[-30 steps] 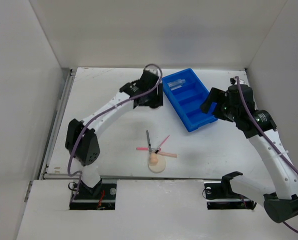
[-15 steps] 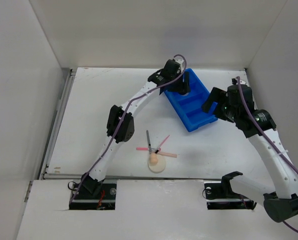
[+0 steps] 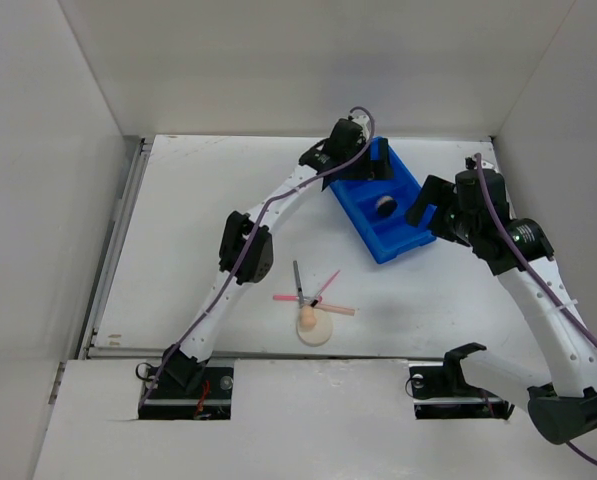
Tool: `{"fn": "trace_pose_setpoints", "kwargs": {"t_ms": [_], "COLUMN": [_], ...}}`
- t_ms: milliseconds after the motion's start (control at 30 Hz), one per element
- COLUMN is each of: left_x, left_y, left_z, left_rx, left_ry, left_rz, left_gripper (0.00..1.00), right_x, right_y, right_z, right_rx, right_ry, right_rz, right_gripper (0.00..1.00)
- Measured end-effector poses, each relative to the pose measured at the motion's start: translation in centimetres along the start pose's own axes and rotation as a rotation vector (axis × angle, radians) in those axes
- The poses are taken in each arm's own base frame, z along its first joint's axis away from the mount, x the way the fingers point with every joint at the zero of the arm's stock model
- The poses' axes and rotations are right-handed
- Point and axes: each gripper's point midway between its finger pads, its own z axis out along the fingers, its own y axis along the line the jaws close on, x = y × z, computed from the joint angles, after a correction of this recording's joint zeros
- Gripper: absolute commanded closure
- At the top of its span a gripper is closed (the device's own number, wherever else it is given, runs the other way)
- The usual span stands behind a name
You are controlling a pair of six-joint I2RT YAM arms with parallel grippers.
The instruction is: Organize the makeup
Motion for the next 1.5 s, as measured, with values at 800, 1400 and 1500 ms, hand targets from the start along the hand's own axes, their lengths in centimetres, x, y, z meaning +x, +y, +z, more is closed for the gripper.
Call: {"fn": "trace_pose_setpoints", "kwargs": {"t_ms": [800, 1400, 1500], "left_x": [4.8, 23.1, 25.1], "left_y": [0.9, 7.8, 8.9], "left_z": [-19.7, -23.8, -23.6], "left_rx": [-0.29, -0.681, -0.702], "left_ry": [0.044, 0.394, 0.429], "left_rz": [0.059, -0.212, -0.23], "left_gripper": [0.66, 0.5, 0.54], "right_x": [0.8, 2.6, 2.6], "right_y": [0.0, 0.9, 1.0], "right_z": [-0.7, -0.1, -0.1], "right_rx": [-0.041, -0.106, -0.109], "right_ry": [0.002, 0.065, 0.066], "right_rz": [-0.01, -0.013, -0.013], "right_gripper": [0.5, 0.39, 0.39]}}
